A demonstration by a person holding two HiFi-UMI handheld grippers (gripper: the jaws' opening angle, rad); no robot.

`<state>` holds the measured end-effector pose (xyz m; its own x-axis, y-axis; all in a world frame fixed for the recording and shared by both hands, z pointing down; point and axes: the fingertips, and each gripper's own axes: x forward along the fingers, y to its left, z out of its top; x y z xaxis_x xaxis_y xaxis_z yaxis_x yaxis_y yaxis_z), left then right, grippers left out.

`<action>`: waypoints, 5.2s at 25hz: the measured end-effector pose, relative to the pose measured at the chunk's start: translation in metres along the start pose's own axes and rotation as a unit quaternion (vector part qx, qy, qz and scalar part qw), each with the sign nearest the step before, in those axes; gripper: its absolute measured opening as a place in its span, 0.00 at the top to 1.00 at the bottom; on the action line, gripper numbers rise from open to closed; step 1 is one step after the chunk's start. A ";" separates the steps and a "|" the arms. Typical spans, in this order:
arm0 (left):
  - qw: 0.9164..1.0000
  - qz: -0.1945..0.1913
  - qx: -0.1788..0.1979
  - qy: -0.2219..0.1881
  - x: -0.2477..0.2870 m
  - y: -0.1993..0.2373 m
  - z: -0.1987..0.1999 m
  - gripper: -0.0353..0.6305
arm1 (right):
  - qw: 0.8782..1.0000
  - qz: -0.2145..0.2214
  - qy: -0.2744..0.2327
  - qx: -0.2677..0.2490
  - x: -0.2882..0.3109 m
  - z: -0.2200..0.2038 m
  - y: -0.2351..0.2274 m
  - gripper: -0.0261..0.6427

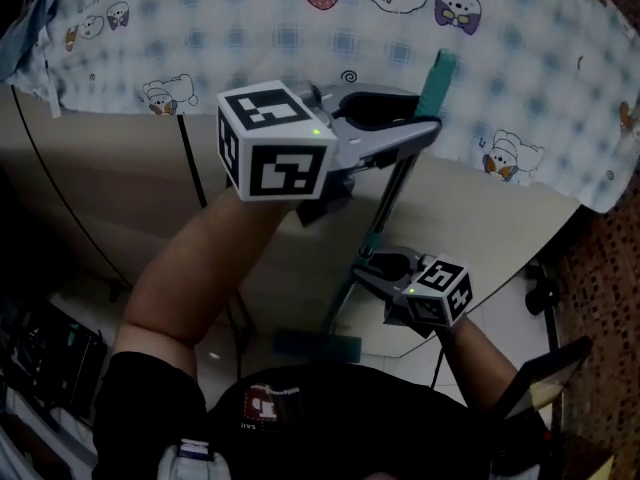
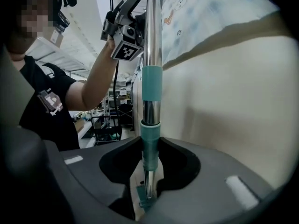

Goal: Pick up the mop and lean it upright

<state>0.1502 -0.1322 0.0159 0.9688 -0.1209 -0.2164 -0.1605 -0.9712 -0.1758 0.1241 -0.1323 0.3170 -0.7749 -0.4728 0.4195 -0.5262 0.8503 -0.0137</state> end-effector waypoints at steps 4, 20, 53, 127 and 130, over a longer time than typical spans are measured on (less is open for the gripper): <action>1.000 -0.014 -0.005 -0.007 0.010 0.003 0.029 0.76 | 1.000 -0.007 -0.008 -0.006 -0.016 0.022 -0.006 0.77; 0.999 -0.039 0.002 -0.013 0.030 -0.009 0.082 0.77 | 0.999 -0.027 -0.037 -0.016 -0.055 0.067 -0.008 0.77; 0.999 0.009 0.014 0.031 0.005 0.006 -0.016 0.76 | 0.997 -0.070 -0.025 -0.001 -0.009 -0.018 -0.026 0.77; 0.964 0.027 -0.160 0.211 0.000 -0.046 -0.596 0.80 | 0.958 -0.122 0.172 0.193 0.170 -0.544 -0.075 0.77; 0.963 0.019 -0.159 0.218 0.007 -0.046 -0.598 0.80 | 0.955 -0.126 0.176 0.201 0.167 -0.545 -0.077 0.77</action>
<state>0.2773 -0.2110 0.5966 0.9618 -0.1648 0.2185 -0.1986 -0.9697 0.1426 0.2258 -0.1510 0.8824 -0.4770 -0.4839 0.7337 -0.8274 0.5288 -0.1892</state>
